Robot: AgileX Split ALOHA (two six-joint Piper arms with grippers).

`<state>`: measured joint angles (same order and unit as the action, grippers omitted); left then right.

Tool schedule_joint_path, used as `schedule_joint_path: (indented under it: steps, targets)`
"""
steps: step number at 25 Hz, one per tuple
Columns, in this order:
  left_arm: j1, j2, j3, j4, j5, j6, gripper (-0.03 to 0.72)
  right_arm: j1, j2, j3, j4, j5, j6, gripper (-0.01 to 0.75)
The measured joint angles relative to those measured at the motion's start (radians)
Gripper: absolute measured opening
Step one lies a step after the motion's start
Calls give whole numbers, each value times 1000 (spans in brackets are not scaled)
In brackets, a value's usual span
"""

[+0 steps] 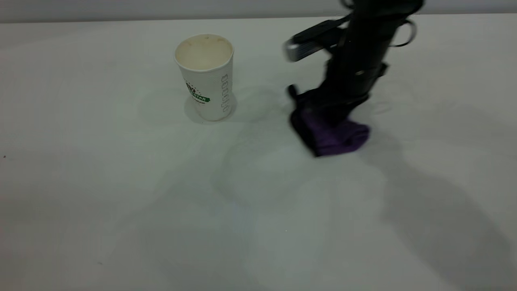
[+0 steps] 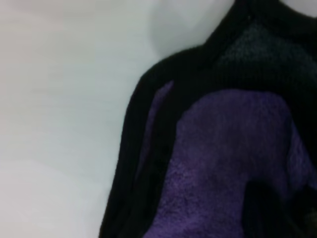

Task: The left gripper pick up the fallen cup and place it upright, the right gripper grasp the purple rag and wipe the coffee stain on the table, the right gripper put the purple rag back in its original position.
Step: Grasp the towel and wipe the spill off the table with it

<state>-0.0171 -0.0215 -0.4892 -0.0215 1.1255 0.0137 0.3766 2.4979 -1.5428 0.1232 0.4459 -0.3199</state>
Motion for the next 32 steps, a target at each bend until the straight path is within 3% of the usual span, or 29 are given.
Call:
schedule_joint_path:
  steps: [7,11,14,19,22,27,32]
  targets:
    - [0,0,0,0,0,0,515,-201,-2,-1,-5,72,47,94]
    - [0,0,0,0,0,0,515,-265,-3,-1,36,132,69,128]
    - [0,0,0,0,0,0,515,-265,-3,-1,46,153,36,207]
    - [0,0,0,0,0,0,515,-243,-7,-2,67,176,-23,450]
    - [0,0,0,0,0,0,515,-234,-21,-2,71,208,-36,533]
    - [0,0,0,0,0,0,515,-227,-129,-2,75,327,10,553]
    - [0,0,0,0,0,0,515,-225,-326,-2,104,560,50,511]
